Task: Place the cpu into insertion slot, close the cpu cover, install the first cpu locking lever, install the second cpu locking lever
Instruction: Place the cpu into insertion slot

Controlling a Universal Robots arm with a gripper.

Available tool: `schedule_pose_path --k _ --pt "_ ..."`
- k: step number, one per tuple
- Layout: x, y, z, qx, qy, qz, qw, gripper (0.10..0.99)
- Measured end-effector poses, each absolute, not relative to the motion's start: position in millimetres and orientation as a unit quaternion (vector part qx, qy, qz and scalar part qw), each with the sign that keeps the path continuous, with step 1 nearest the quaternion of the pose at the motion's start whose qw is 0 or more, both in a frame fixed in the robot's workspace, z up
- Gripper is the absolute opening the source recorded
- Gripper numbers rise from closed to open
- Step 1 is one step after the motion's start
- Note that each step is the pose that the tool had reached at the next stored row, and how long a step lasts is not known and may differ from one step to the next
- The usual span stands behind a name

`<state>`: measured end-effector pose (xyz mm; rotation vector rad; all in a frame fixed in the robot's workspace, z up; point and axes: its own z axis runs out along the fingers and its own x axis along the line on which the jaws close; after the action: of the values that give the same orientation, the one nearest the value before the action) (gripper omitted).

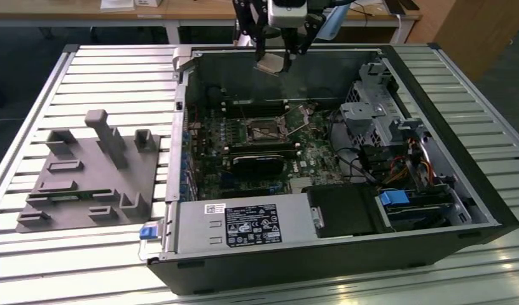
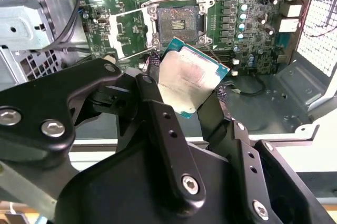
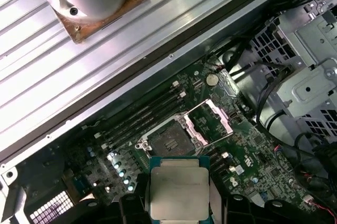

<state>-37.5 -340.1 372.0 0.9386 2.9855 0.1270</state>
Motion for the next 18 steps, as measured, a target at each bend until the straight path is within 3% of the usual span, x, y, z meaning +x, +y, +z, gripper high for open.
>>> schedule_pose_path --k 18 --pt "-37.5 -339.2 370.5 0.362 0.931 0.037 0.008 0.537"
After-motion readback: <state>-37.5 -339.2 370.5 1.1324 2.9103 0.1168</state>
